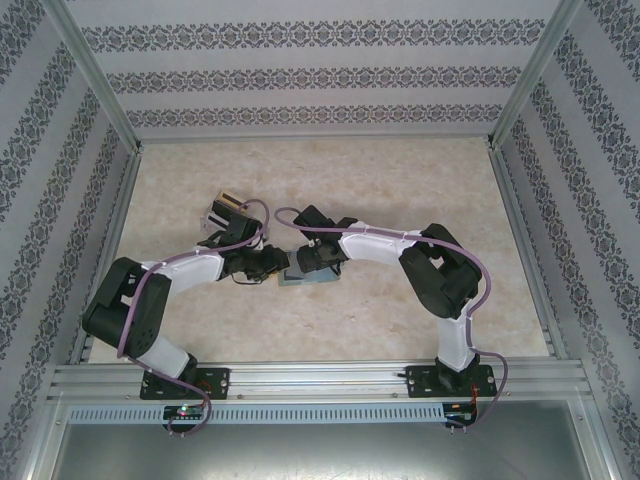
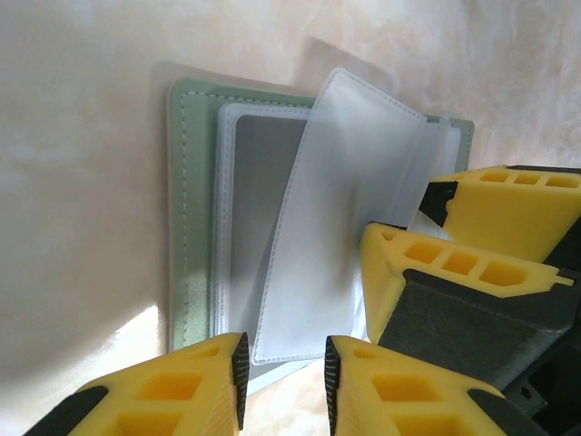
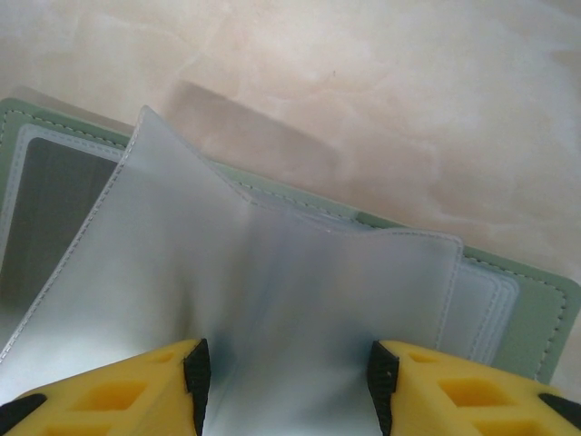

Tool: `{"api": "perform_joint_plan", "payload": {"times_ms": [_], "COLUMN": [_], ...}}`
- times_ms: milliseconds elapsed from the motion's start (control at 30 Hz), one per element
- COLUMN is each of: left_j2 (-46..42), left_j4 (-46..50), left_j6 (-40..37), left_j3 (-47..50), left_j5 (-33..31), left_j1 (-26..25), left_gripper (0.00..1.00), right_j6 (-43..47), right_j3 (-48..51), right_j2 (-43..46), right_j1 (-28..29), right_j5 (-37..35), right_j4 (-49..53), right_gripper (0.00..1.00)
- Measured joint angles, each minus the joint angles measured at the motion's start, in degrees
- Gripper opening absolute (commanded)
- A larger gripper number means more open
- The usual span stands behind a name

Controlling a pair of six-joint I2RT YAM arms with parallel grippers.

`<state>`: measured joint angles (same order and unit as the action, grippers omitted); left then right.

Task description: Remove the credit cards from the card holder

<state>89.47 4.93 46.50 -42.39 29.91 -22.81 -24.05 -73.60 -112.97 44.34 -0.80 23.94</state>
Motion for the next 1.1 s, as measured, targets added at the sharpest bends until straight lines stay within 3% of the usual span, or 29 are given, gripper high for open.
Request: {"api": "perform_joint_plan", "payload": {"times_ms": [333, 767, 967, 1100], "left_j2": [4.07, 4.68, 5.20, 5.95], "left_j4": [-0.72, -2.49, -4.17, -4.83], "left_j6": [0.02, 0.44, 0.44, 0.46], "left_j3": [-1.25, -1.25, -1.66, -3.23], "left_j5": [0.98, 2.43, 4.31, 5.60], "left_j1": [-1.14, -1.14, -1.18, -1.95], "left_gripper": [0.30, 0.20, 0.20, 0.24], "right_j6": [-0.02, -0.96, -2.82, -4.11], "right_j3": [0.00, 1.70, 5.84, 9.11], "right_j2": [0.00, 1.62, 8.55, 16.81], "right_j1": [-0.33, -1.57, -4.26, -6.29], "right_j5": [0.39, 3.63, 7.87, 8.74], "right_j4": [0.02, -1.38, -0.83, -1.51], "right_gripper": [0.51, 0.52, 0.57, 0.60]}}
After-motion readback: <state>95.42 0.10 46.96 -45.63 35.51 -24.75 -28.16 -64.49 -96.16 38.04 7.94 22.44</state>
